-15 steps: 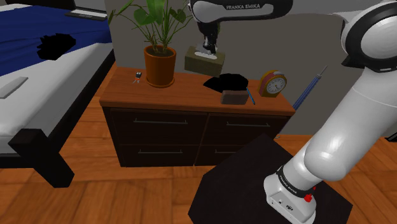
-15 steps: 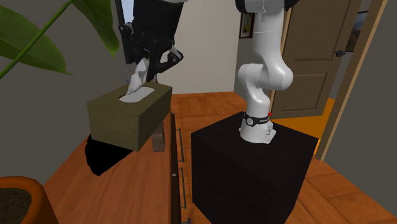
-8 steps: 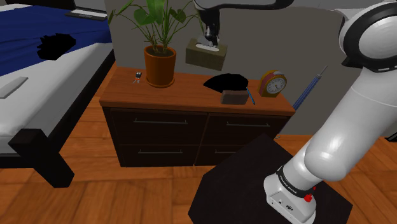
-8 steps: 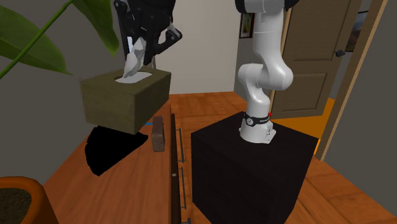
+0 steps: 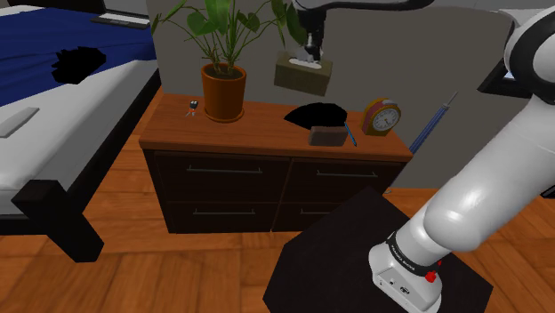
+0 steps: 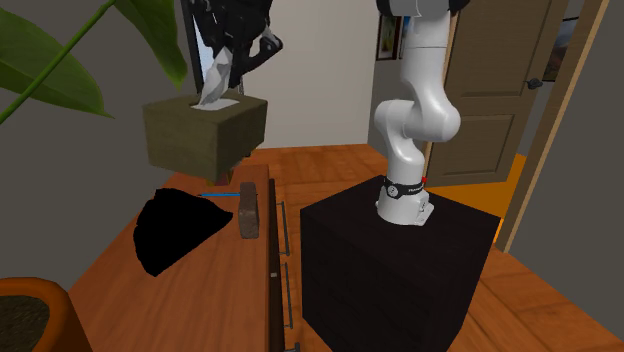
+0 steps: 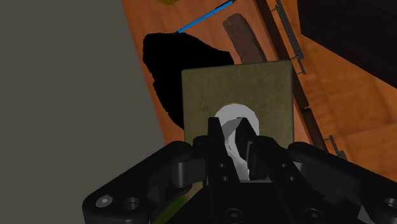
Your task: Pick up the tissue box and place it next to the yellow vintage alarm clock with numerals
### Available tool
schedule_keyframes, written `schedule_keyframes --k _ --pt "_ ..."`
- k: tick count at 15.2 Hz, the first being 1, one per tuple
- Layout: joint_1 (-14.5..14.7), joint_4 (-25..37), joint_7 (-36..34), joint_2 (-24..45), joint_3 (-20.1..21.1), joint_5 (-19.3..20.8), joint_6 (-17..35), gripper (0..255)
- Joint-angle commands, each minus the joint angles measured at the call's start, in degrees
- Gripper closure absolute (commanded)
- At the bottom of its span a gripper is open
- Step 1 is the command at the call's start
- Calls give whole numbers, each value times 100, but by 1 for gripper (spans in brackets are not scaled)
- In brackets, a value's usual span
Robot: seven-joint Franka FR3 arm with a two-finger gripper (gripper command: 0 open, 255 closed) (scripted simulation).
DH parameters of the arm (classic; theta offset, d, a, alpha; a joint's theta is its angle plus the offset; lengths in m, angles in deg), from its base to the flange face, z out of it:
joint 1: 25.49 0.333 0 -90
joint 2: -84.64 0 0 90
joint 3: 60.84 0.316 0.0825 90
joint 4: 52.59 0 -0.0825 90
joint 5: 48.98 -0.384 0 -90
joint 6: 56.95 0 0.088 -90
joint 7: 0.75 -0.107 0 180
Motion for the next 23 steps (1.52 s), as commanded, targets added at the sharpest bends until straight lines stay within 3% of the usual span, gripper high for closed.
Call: schedule_keyframes --k 1,12,23 --pt "-147 -445 208 -375 -141 -44 226 255" --pt "-705 -2143 1312 -1847 -1048 39 1214 255" --pt "-1235 -2979 2543 -2667 -2156 404 2052 255"
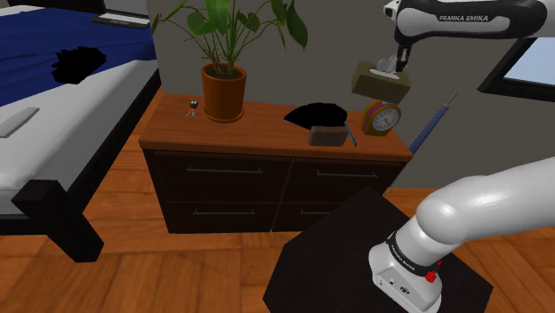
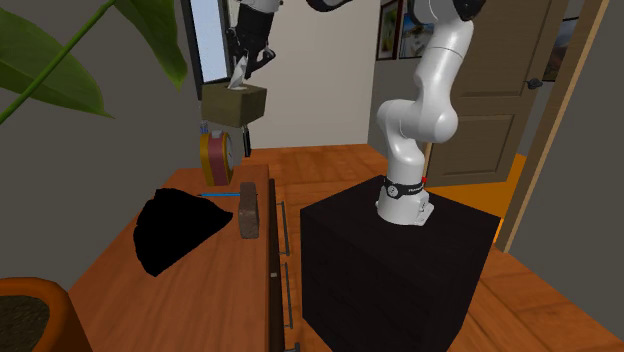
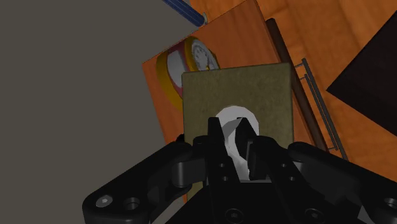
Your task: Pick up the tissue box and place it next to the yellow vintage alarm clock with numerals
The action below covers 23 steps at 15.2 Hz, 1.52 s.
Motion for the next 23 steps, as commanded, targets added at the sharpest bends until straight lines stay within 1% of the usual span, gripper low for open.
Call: schedule_keyframes --k 1,5,10,16,17,23 --pt "-97 -34 261 -60 -226 69 146 255" --pt "-282 -111 742 -155 -679 198 453 255" --pt "-480 -59 1372 -128 -1281 302 849 255" --pt "-627 214 2186 121 -2071 272 1341 255" --pt "-644 307 2385 211 -2261 229 1455 255" --pt "-705 -110 2177 234 -2335 388 1862 255"
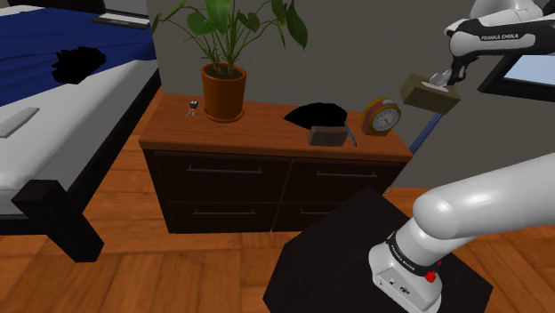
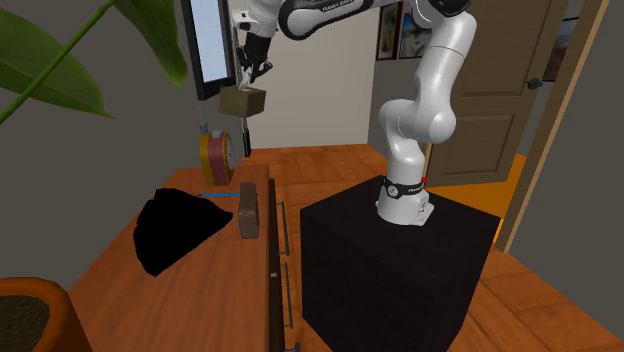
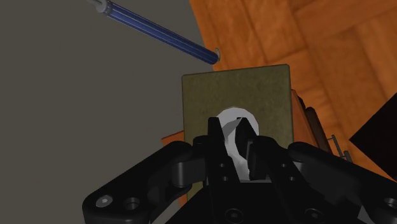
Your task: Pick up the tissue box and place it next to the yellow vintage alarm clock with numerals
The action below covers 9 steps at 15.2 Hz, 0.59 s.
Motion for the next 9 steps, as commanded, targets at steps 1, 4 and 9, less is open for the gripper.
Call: schedule_keyframes --k 1,4,9 --pt "-22 -146 -81 7 -18 60 139 255" --pt "-53 -335 -188 42 -60 143 349 255" --pt "-106 -628 -371 133 -134 287 706 255"
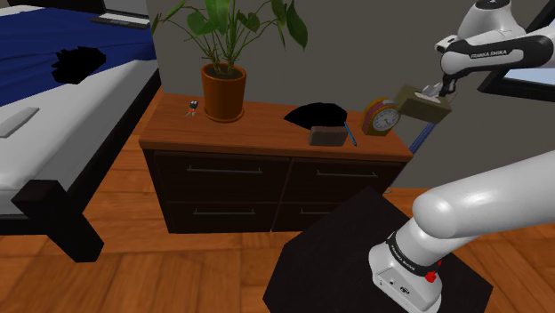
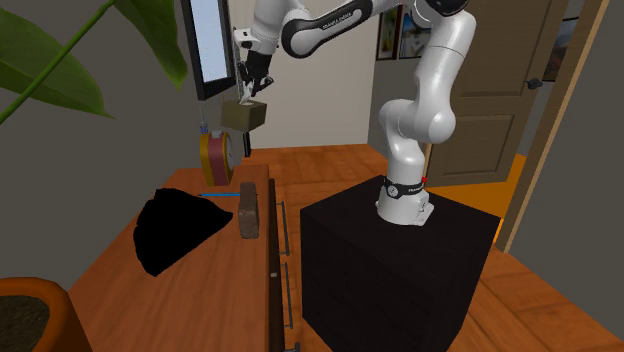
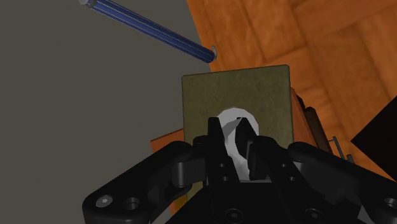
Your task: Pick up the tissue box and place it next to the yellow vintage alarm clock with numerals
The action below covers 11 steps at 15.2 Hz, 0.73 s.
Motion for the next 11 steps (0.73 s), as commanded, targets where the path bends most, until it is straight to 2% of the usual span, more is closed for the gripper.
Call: schedule_keyframes --k 1,11 --pt "-24 -120 -76 41 -34 64 155 255" --pt "-133 -605 -480 362 -191 382 908 255"
